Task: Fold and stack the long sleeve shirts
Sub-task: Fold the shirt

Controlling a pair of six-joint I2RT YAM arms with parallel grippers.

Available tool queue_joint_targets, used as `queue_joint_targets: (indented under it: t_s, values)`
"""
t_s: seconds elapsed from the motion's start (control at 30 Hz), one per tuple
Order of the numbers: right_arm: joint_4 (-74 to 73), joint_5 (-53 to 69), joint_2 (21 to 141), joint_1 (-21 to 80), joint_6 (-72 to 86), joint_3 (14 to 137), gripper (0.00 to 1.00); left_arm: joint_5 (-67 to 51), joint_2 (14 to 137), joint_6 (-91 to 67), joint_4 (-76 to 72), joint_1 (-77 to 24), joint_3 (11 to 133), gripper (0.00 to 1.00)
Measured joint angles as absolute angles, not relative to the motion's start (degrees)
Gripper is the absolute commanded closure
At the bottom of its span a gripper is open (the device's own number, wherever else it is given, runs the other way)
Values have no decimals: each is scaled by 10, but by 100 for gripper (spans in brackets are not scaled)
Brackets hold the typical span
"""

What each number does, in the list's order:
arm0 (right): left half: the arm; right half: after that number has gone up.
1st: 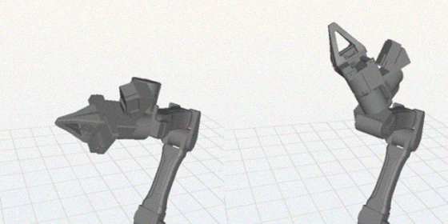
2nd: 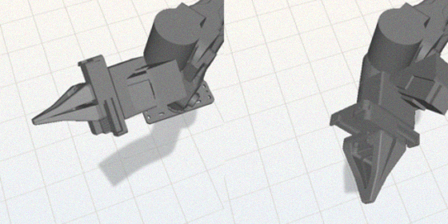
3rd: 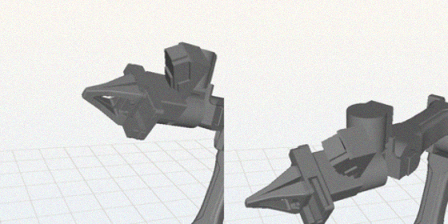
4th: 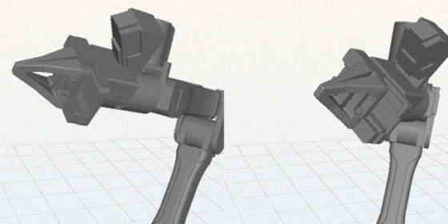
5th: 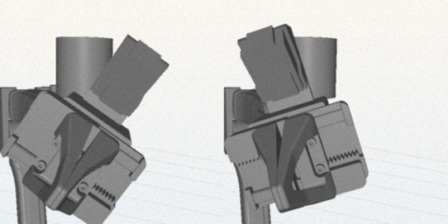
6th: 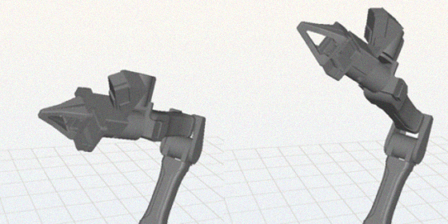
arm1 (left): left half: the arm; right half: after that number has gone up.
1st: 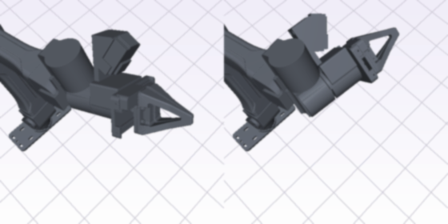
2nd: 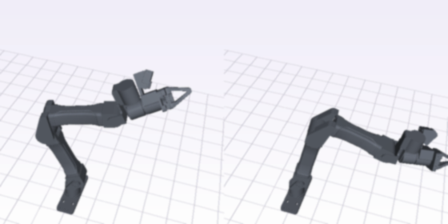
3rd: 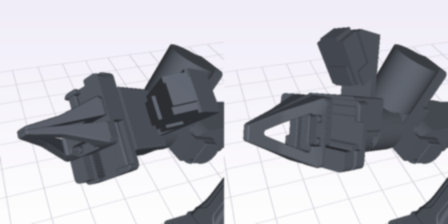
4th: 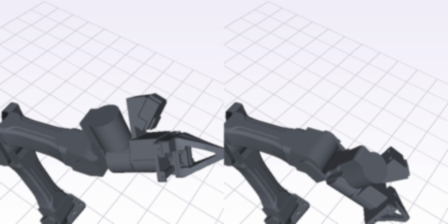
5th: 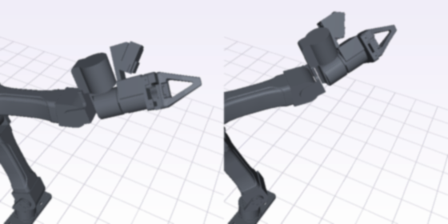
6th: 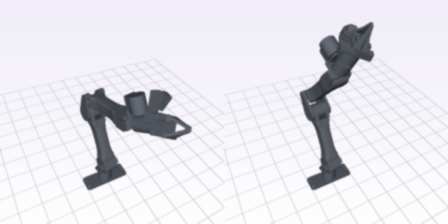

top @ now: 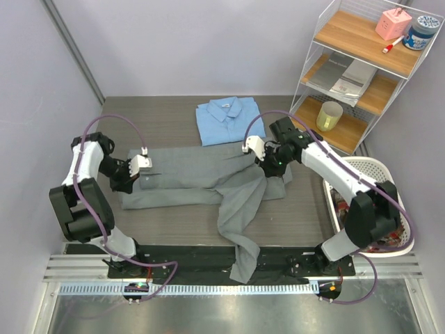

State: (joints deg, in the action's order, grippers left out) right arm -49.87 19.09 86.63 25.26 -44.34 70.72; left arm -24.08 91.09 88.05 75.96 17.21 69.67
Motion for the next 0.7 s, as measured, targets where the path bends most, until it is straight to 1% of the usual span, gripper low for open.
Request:
queue_joint_targets:
  t_s: [0.17,0.33,0.47,0.7]
  values:
    - [-500,197,951,243,-472,770,99,-240,971,836,745,165,726,100]
    - [-505,194,1006,219,-494,792,99,-235,1015,799,717,161,742,98]
    - [-510,189,1028,206,-507,794,99,-230,1033,767,694,160,742,100]
    - [-513,188,1028,193,-511,775,99,-242,1039,708,664,156,746,100]
